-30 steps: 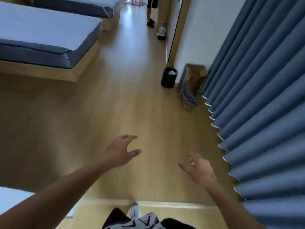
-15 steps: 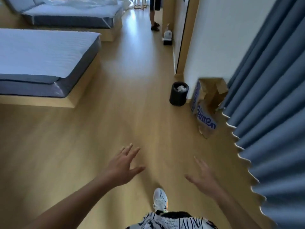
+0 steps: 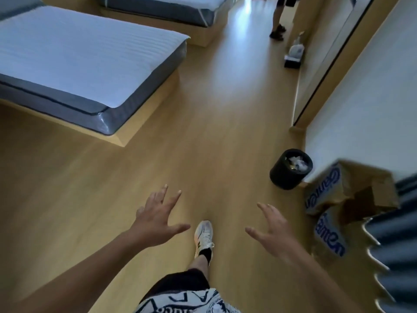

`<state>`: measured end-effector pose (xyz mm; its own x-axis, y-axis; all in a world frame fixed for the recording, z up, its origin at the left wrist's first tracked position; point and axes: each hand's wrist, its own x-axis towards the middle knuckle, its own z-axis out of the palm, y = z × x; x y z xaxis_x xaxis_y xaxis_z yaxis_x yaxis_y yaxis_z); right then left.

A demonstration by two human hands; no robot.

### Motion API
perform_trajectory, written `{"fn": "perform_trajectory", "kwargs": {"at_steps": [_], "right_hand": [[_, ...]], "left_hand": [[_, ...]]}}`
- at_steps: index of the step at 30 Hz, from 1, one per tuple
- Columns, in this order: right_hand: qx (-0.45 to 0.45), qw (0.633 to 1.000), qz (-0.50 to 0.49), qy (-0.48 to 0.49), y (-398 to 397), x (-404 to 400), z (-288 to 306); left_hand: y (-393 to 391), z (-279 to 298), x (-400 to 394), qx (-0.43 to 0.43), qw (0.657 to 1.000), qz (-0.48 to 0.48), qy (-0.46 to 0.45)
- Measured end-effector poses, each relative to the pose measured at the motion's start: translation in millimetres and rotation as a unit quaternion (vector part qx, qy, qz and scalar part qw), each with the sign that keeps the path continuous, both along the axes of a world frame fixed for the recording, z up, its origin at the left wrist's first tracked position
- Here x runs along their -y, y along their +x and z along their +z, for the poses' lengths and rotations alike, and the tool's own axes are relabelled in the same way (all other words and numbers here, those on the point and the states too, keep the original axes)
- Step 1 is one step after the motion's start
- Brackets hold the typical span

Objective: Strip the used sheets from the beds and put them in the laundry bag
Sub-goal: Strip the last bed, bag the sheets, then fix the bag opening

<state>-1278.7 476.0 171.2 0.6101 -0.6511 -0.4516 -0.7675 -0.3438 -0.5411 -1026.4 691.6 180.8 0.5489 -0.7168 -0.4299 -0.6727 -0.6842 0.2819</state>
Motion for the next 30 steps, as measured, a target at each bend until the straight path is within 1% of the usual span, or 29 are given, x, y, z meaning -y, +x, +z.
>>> {"fn": "perform_trajectory", "kwargs": {"at_steps": [3,6,10,14,18,20,22,25,28,30], "right_hand": [[-0.021,1.000,-0.013,0.001,54,78,4],[-0.020,0.999,-0.030,-0.012,103,156,24],[0.000,0.998,-0.055,-0.037,157,261,48],[0.012,0.997,-0.062,-0.053,211,368,41],[0.064,0.993,-0.081,-0.062,283,490,11],[0.066,0.993,-0.084,-0.059,329,554,5],[0.059,0.994,-0.070,-0.052,375,610,12],[0.061,0.995,-0.047,-0.058,447,692,38],[0.057,0.996,-0.021,-0.065,516,769,54],[0.056,0.996,0.000,-0.068,558,815,55]], "left_hand": [[64,-4,95,-0.007,1.000,-0.006,0.003],[121,9,196,-0.015,0.999,-0.036,-0.013],[179,37,324,-0.032,0.995,-0.081,-0.054],[233,33,449,-0.025,0.988,-0.112,-0.100],[299,18,566,-0.014,0.986,-0.064,-0.154],[335,19,617,-0.002,0.984,-0.026,-0.175],[370,29,662,0.009,0.986,-0.002,-0.167],[426,51,731,0.030,0.986,0.014,-0.164],[482,65,793,0.027,0.984,0.041,-0.170],[520,64,833,0.016,0.982,0.054,-0.182]]}}
